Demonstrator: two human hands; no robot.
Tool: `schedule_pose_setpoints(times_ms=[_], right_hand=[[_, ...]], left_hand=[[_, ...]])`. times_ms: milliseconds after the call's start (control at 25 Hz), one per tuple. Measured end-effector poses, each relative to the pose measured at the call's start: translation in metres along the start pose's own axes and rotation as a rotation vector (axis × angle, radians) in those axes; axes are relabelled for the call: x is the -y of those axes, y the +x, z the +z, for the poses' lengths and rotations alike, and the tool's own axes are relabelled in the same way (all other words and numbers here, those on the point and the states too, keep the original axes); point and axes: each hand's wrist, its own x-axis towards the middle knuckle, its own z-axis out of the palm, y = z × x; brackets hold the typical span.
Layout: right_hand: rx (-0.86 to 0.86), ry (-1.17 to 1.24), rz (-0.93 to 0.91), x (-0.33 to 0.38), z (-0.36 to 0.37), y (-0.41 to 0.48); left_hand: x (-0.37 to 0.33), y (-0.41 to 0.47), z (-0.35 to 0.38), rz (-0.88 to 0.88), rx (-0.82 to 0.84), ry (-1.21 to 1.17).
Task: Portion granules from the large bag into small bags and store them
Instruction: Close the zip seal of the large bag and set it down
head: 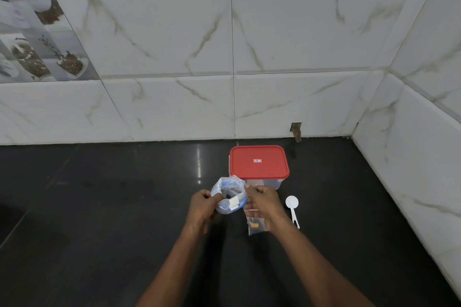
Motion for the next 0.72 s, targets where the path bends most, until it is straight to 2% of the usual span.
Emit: schedule_pose_setpoints(times_ms=[120,240,320,400,520,680,720], right_hand=[[0.037,0.115,0.130,0.005,-0.010,0.001],[0.139,0.114,0.254,0.007,-0.016,-0.005],[0.146,0.077,0.270,0.006,-0.018,-0.005],[0.091,0.001,0.233,0.005,-0.014,-0.005],[-0.025,-0.206,0.087,0.003,-0.001,-0.003],[-0.200,-0.804,-0.146,-0.001,0.020,-0.012],[-0.244,-0.863,-0.189,-0.001,0.025,-0.017]], left_hand=[[-0.001,0.000,-0.001,-0.057,0.092,0.018],[-0.004,-0.004,-0.002,-0.201,0.291,-0.139],[-0.004,-0.006,-0.003,-0.261,0.411,-0.204],[-0.002,-0.010,-0.002,-0.252,0.420,-0.232],[0.003,-0.013,0.008,-0.143,0.249,-0.152],[-0.002,-0.023,0.021,0.107,-0.200,0.389],[-0.005,-0.028,0.021,0.120,-0.301,0.420]])
